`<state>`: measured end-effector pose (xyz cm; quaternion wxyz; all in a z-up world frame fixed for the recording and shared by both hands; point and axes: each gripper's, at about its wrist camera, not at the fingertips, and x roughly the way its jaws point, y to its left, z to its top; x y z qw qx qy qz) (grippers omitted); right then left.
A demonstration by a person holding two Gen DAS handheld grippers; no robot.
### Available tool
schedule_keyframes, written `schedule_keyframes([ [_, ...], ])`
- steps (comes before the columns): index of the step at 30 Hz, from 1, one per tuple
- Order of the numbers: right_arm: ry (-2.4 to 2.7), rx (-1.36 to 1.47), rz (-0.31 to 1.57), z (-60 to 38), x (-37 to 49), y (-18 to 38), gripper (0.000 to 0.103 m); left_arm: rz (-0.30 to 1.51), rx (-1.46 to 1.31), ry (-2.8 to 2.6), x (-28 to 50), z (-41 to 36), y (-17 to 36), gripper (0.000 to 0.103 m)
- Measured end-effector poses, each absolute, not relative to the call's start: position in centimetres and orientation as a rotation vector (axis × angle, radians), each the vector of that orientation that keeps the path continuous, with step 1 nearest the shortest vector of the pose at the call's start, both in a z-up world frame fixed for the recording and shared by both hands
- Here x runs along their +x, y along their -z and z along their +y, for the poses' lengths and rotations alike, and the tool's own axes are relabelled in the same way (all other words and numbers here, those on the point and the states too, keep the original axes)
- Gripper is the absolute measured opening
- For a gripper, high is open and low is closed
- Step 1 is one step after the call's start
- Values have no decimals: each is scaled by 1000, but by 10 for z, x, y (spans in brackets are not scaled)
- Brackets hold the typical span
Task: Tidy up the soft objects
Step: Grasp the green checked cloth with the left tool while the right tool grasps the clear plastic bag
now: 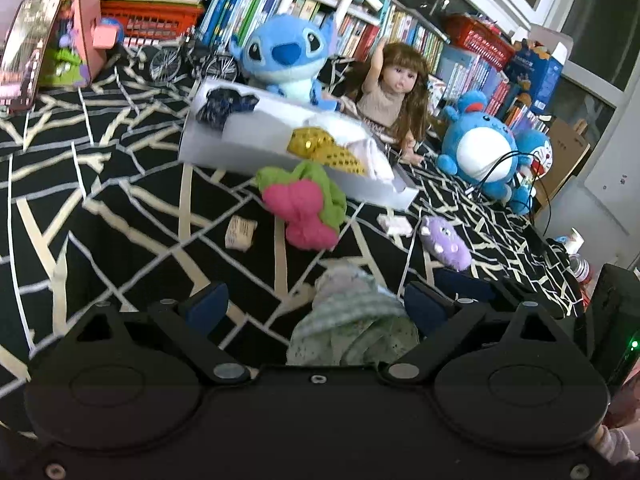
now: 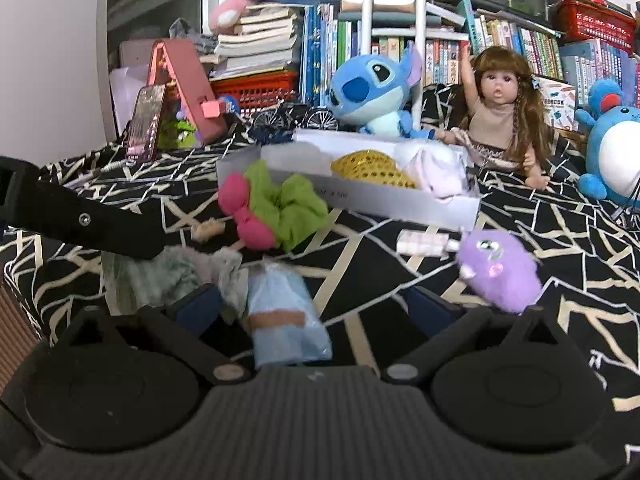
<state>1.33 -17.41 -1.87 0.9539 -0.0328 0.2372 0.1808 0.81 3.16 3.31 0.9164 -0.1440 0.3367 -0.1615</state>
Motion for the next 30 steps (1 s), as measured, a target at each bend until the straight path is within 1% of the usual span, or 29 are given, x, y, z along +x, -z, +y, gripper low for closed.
schedule_keyframes([
  [11, -361, -109, 512, -171, 11, 27, 103, 749, -287, 326, 8, 28, -15, 93],
  [15, -356, -125, 516, -171, 10, 28, 103, 771, -308, 336, 11, 28, -10, 83],
  [17, -358, -127, 516, -171, 10, 28, 103, 786, -316, 340, 13, 28, -8, 79],
  [19, -360, -125, 517, -171, 10, 29, 103, 786, -318, 344, 13, 27, -7, 72],
  [28, -354, -125, 515, -169, 11, 30, 103, 791, -307, 357, 13, 22, -5, 70],
  [29, -351, -126, 513, -168, 11, 30, 103, 791, -304, 357, 14, 21, -6, 69],
  [30, -349, -124, 512, -168, 11, 30, 103, 792, -303, 357, 14, 21, -6, 64],
])
